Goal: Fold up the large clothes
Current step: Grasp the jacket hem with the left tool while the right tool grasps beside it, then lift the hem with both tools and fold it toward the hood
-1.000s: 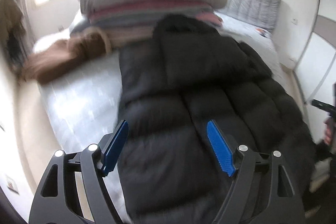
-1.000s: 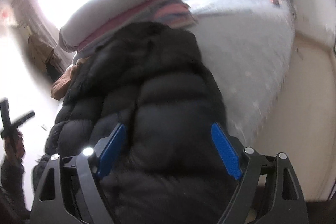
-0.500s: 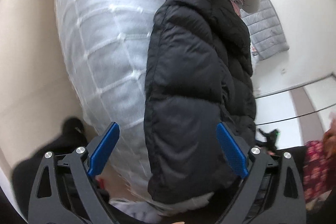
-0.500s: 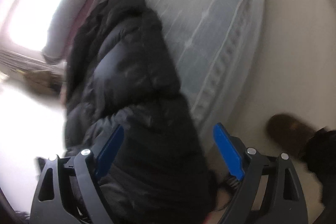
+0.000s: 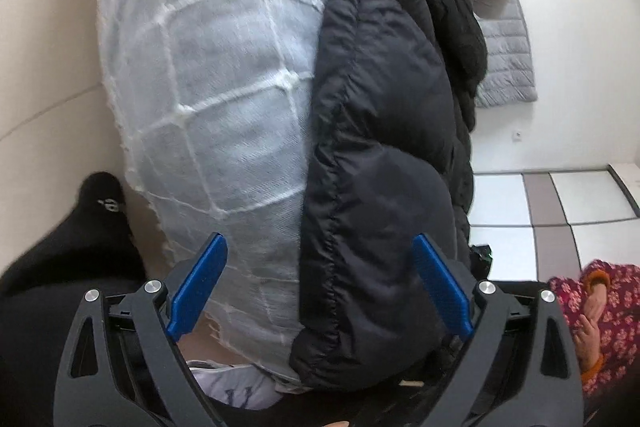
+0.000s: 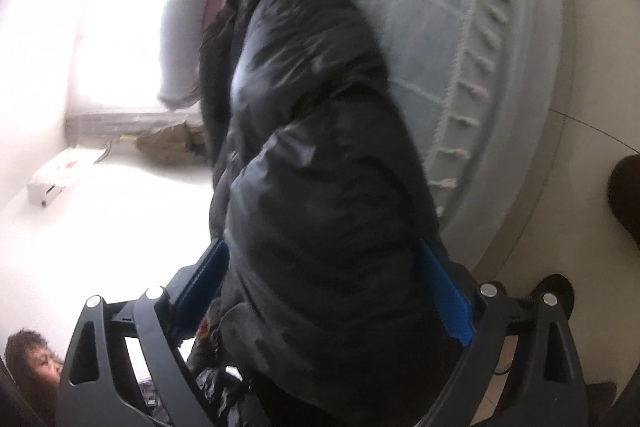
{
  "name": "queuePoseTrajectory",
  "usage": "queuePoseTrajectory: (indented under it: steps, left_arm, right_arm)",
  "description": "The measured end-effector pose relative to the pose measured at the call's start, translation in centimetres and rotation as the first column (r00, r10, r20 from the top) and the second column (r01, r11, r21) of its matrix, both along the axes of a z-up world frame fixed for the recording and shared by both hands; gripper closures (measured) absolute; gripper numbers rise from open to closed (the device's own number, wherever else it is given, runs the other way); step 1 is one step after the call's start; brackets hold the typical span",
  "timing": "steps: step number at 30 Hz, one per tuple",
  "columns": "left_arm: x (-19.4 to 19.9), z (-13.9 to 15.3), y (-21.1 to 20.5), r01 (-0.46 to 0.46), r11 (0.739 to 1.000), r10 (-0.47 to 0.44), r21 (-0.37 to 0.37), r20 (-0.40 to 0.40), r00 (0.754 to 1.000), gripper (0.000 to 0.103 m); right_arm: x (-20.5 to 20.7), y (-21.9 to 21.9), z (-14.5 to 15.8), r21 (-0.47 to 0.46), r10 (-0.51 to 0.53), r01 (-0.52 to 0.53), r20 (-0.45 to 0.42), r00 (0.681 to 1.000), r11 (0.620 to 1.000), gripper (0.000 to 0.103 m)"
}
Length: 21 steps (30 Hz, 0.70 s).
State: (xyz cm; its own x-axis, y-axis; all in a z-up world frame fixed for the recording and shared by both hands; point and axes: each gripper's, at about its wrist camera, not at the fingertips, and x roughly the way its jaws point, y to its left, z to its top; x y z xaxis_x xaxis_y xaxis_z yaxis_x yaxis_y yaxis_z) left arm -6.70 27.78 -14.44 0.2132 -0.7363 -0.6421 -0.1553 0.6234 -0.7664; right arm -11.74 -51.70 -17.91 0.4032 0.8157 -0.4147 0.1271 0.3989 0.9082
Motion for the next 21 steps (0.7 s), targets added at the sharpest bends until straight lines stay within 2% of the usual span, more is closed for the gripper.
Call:
queuePoseTrajectory:
  steps: [3,8,9,10,11,12,13,15,18,21]
  left_arm:
    - [0.0,-0.7,-1.8,0.053,0.997,-0.052,-0.048,0.003,0.999,0.013]
    - [-0.3,-1.0,-4.1,0.115,0.991,-0.114,-0.066,0.011,0.993,0.013]
    - [-0.5,-0.9,-4.5,0.122,0.991,-0.121,-0.063,0.019,0.992,0.013]
    - [-0.5,-1.0,-4.6,0.118,0.991,-0.117,-0.066,0.015,0.993,0.013]
    - [-0.5,-1.1,-4.6,0.104,0.991,-0.104,-0.079,0.002,0.995,0.017]
    - [-0.5,-1.3,-4.6,0.095,0.991,-0.097,-0.090,-0.011,0.995,0.026]
    - [-0.5,-1.3,-4.6,0.097,0.992,-0.099,-0.084,-0.015,0.995,0.033]
    - [-0.5,-0.9,-4.9,0.120,0.992,-0.120,-0.041,0.004,0.993,0.060]
    - [-0.6,0.1,-5.2,0.127,0.991,-0.126,-0.029,0.028,0.992,0.078]
    - [-0.7,1.4,-5.7,0.136,0.991,-0.136,0.001,0.054,0.989,0.089]
  right_arm:
    - [0.6,0.5,0.3,0.008,0.021,-0.022,0.006,1.000,1.000,0.013]
    - [0.6,1.2,0.9,-0.024,0.046,-0.045,0.038,0.998,0.999,0.013]
    - [0.4,1.3,1.1,-0.035,0.042,-0.041,0.048,0.998,0.999,0.014]
    - [0.4,1.7,1.3,-0.047,0.041,-0.039,0.058,0.997,0.998,0.019]
    - [0.4,1.8,1.4,-0.058,0.045,-0.042,0.061,0.997,0.997,0.027]
    - [0.3,1.9,1.5,-0.079,0.045,-0.041,0.058,0.997,0.996,0.047]
    - [0.3,2.1,1.7,-0.101,0.039,-0.033,0.061,0.997,0.994,0.049]
    - [0.0,2.3,2.1,-0.123,0.023,-0.015,0.066,0.998,0.992,0.060]
    - [-0.5,2.1,2.7,-0.124,-0.010,0.020,0.078,0.997,0.992,0.070]
    - [-0.9,2.3,3.7,-0.116,-0.046,0.056,0.089,0.995,0.992,0.076]
